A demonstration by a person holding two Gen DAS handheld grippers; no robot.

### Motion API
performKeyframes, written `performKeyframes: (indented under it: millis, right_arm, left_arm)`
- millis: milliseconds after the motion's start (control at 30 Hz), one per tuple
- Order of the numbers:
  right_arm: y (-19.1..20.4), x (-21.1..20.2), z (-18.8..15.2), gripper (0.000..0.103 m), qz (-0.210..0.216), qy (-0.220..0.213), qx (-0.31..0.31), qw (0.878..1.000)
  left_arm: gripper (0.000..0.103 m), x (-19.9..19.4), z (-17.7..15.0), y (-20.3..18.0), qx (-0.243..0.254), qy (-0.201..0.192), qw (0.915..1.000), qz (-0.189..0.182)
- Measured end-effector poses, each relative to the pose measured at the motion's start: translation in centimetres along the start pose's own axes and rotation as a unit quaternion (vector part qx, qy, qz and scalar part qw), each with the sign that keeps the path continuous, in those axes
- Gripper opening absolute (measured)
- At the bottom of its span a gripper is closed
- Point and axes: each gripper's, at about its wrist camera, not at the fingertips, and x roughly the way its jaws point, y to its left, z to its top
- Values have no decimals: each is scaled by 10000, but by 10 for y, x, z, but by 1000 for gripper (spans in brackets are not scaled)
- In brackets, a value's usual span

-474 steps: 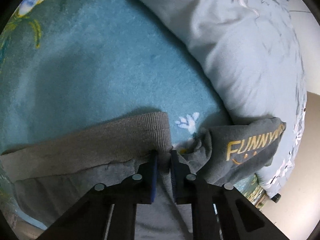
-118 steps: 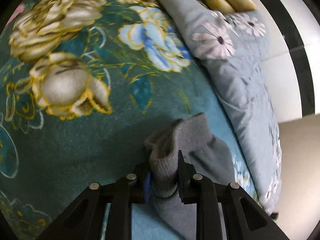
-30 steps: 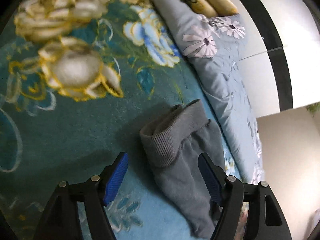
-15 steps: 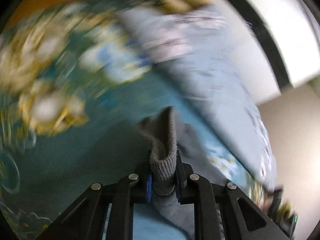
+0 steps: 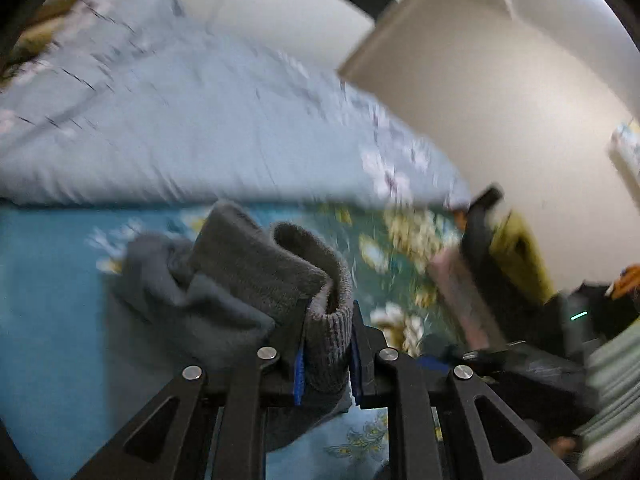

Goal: Fold clothes

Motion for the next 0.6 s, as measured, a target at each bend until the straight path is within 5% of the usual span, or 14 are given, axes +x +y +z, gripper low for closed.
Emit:
performKeyframes:
  millis: [133,267,400,467,600]
  right_arm:
    - [-13,-3,5,45,-96,24,184,9998]
    - [-11,8,11,45,-315,212,130,9992]
    - [1,28,19,45,-634,479,-223,9966]
    - [9,40,22,45,-731,620,-478,9942]
    - [26,72,22,45,-872,1017,-1059,9853]
  left_arm:
    - [27,62,-22,-1,-320,756,9966,-63]
    - [57,80,-47,6,-1015,1393,9834,-572]
    - [67,35,-36,17,-1134,1145,9812,-1066]
    - [69,1,-26,39,-1077,837,9873,-815]
    - [70,-42,-35,94,-1041,447,9928,391]
